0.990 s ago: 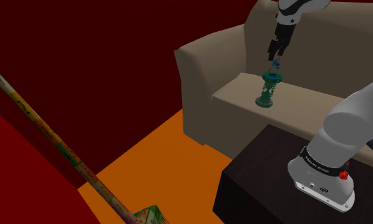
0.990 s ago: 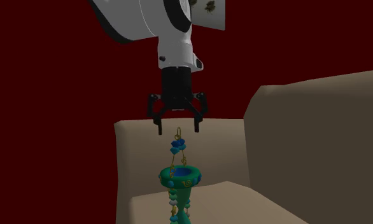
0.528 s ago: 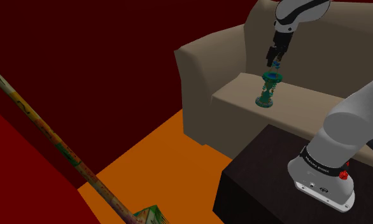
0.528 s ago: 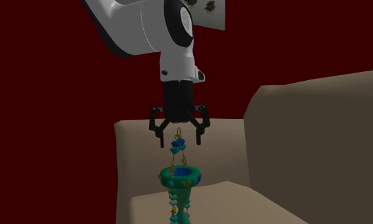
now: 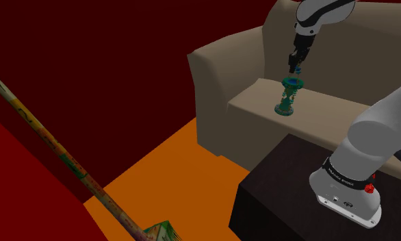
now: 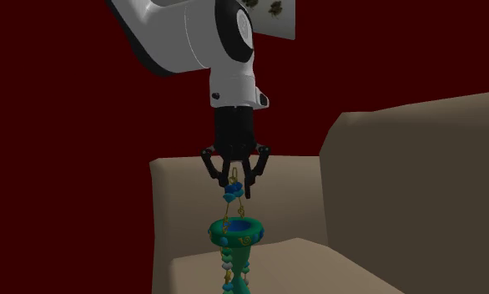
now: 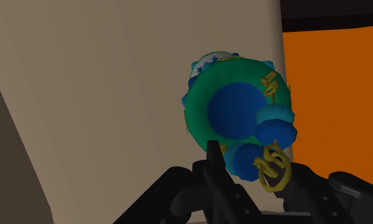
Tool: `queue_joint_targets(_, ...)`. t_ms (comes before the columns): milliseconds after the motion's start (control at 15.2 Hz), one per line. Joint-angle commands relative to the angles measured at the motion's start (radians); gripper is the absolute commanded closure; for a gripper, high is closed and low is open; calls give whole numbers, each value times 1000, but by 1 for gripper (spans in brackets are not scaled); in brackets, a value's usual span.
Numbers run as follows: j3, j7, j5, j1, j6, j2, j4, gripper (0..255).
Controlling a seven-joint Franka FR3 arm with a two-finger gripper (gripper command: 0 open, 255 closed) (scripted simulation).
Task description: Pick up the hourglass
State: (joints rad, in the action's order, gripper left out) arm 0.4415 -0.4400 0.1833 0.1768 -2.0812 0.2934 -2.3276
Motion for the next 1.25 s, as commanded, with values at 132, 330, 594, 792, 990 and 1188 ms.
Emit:
queue_joint_targets(132,-2,1,0,-1,13,3,9,255)
queue_joint_targets(330,-8,2,0,-1,56,17,38,255)
queue_joint_targets(594,-15,2,0,-2,111,31,80,255)
queue_joint_targets(792,-20,2,-1,-3,153,39,114,255)
queue_joint_targets(990,-25,1,-3,-4,193,45,149,255)
queue_joint_targets(1188,-27,0,-4,-5,209,47,163,255)
